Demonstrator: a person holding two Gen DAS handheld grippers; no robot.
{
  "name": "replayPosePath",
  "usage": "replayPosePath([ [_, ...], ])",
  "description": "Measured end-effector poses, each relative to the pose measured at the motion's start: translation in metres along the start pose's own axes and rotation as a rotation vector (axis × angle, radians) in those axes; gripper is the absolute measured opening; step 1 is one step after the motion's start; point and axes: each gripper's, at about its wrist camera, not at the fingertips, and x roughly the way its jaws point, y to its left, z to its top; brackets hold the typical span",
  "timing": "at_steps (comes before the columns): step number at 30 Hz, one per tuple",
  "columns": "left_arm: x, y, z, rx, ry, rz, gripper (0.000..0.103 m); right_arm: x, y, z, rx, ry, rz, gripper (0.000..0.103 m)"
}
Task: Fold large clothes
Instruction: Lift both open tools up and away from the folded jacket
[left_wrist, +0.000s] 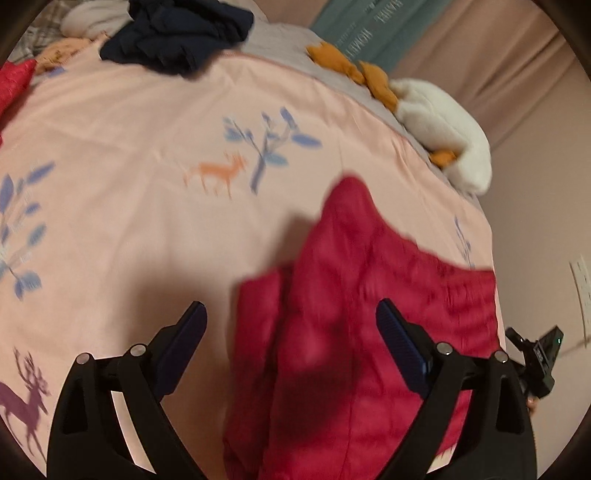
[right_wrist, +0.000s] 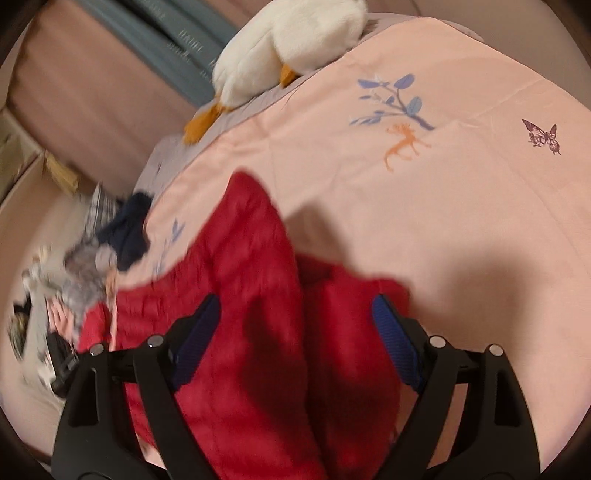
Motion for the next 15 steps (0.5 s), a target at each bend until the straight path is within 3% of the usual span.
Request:
replayPosePath([
  [5,-0.004,-0.004,-0.036,0.055,0.025,-0.042,0.093,-0.016,0.001,-0.031,-0.07,0.014,0.016,0.085],
  [8,-0.006,-0.014,-0.053,0.104,0.026,-0.042,0.09,-0.019,0.007,-0.043,-0.129,0.013,-0.015,0.072],
  [10,-0.005,-0.021,-0.057,0.145,0.025,-0.027,0.062,-0.016,0.013,-0.048,-0.176,0.015,-0.059,0.051],
  [13,-0.007,-0.031,-0.059,0.183,0.002,0.02,0.047,-0.016,0.029,-0.056,-0.249,0.003,-0.088,0.033],
  [15,-0.011,-0.031,-0.059,0.184,-0.015,0.047,0.042,-0.02,0.033,-0.058,-0.257,-0.014,-0.081,0.028],
])
